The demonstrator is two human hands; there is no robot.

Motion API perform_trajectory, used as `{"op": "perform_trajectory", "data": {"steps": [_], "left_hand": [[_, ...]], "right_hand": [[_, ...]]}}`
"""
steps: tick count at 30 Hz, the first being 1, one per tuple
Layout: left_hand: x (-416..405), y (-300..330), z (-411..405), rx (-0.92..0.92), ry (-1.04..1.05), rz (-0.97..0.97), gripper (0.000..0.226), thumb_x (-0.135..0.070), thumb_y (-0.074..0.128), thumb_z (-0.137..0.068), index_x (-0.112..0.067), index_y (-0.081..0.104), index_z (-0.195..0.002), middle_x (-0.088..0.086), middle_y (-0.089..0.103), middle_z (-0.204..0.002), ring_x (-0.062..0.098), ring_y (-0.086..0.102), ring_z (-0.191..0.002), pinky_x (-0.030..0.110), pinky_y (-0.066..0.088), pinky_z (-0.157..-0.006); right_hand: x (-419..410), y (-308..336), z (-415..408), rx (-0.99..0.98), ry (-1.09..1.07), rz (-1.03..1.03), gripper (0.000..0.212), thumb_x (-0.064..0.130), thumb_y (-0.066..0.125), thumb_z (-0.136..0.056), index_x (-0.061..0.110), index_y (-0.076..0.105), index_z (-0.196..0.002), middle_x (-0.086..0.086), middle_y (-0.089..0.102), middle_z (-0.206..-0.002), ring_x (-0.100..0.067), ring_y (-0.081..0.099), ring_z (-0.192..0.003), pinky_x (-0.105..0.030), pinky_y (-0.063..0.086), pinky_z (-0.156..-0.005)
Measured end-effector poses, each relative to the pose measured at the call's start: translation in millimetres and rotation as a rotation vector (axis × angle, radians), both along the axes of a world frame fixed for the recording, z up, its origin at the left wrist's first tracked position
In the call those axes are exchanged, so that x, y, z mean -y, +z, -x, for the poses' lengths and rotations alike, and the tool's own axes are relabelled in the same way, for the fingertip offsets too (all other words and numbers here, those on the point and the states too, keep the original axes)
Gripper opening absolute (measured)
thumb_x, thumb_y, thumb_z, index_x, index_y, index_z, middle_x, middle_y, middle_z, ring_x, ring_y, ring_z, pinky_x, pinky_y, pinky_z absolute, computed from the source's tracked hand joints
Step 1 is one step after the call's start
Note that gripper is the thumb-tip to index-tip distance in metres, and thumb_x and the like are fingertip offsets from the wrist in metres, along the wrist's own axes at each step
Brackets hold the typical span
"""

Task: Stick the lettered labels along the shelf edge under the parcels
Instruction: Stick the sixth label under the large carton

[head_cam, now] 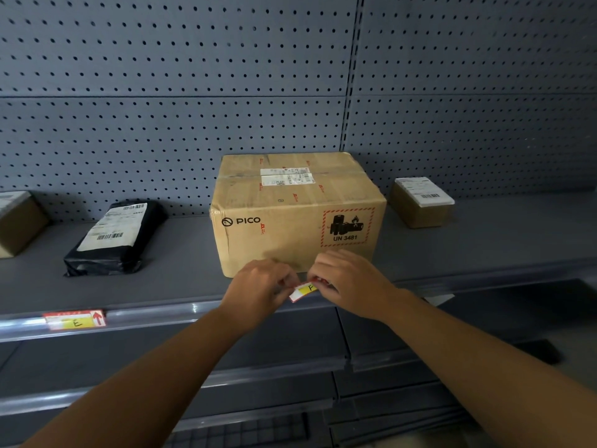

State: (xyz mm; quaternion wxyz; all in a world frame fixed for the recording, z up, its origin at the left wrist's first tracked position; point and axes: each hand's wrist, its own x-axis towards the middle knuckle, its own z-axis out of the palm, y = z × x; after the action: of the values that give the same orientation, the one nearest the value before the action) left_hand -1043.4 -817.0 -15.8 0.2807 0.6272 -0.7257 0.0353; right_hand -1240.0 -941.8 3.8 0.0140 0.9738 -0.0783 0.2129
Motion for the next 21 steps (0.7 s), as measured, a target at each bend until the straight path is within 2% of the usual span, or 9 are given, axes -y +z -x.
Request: {"op": "perform_trajectory", "data": {"steps": [4,8,11,13,17,21], "left_hand": [[-1,3,2,0.007,-0.006,0.003,0.009,-0.021,0.073,-0.087,-0.028,0.07,-0.091,-0.012,0.069,-0.088,0.007,0.059,-0.079,0.03,0.05,-0.072],[-2,8,0,-0.015,0.031,0.036,0.009,-0.021,0.073,-0.086,-0.027,0.069,-0.09,-0.014,0.068,-0.086,0.007,0.059,-0.077,0.032,0.05,-0.074],[-5,12,-2,0.006,0.025,0.024,0.006,-0.024,0.072,-0.088,-0.028,0.07,-0.093,-0.014,0.068,-0.088,0.004,0.058,-0.078,0.025,0.048,-0.075],[-7,15,0,0.014,0.017,0.004,0.006,-0.025,0.071,-0.089,-0.028,0.071,-0.095,-0.014,0.068,-0.089,0.002,0.057,-0.078,0.019,0.045,-0.074],[-12,17,3,-0.011,0.034,-0.027,0.009,-0.022,0.071,-0.089,-0.029,0.07,-0.094,-0.015,0.068,-0.088,0.002,0.056,-0.076,0.007,0.034,-0.072],[-15,18,1,-0.022,0.049,-0.063,0.01,-0.022,0.07,-0.09,-0.029,0.07,-0.096,-0.015,0.068,-0.088,0.005,0.058,-0.077,0.014,0.043,-0.07]], "right_hand": [[2,-3,2,0.013,-0.006,0.03,0.006,0.021,0.066,-0.095,0.016,0.063,-0.093,0.003,0.06,-0.089,-0.013,0.051,-0.08,-0.029,0.044,-0.072],[-6,-13,16,0.266,-0.101,0.104,0.021,0.028,0.074,-0.089,0.016,0.057,-0.092,0.0,0.055,-0.09,-0.015,0.049,-0.083,-0.027,0.043,-0.076],[-13,-42,25,0.106,-0.051,0.35,0.029,0.035,0.077,-0.086,0.015,0.058,-0.093,-0.002,0.058,-0.088,-0.018,0.051,-0.079,-0.031,0.044,-0.072],[-14,-58,25,0.04,-0.087,0.385,0.027,0.034,0.078,-0.085,0.015,0.061,-0.094,-0.002,0.061,-0.089,-0.019,0.053,-0.079,-0.031,0.043,-0.07],[-16,-72,15,0.119,-0.194,0.404,0.019,0.025,0.076,-0.087,0.014,0.064,-0.095,-0.004,0.062,-0.088,-0.021,0.053,-0.076,-0.033,0.042,-0.066],[-21,-79,12,0.185,-0.256,0.389,0.02,0.018,0.077,-0.088,0.011,0.065,-0.102,-0.006,0.064,-0.092,-0.023,0.055,-0.078,-0.034,0.042,-0.066]]}}
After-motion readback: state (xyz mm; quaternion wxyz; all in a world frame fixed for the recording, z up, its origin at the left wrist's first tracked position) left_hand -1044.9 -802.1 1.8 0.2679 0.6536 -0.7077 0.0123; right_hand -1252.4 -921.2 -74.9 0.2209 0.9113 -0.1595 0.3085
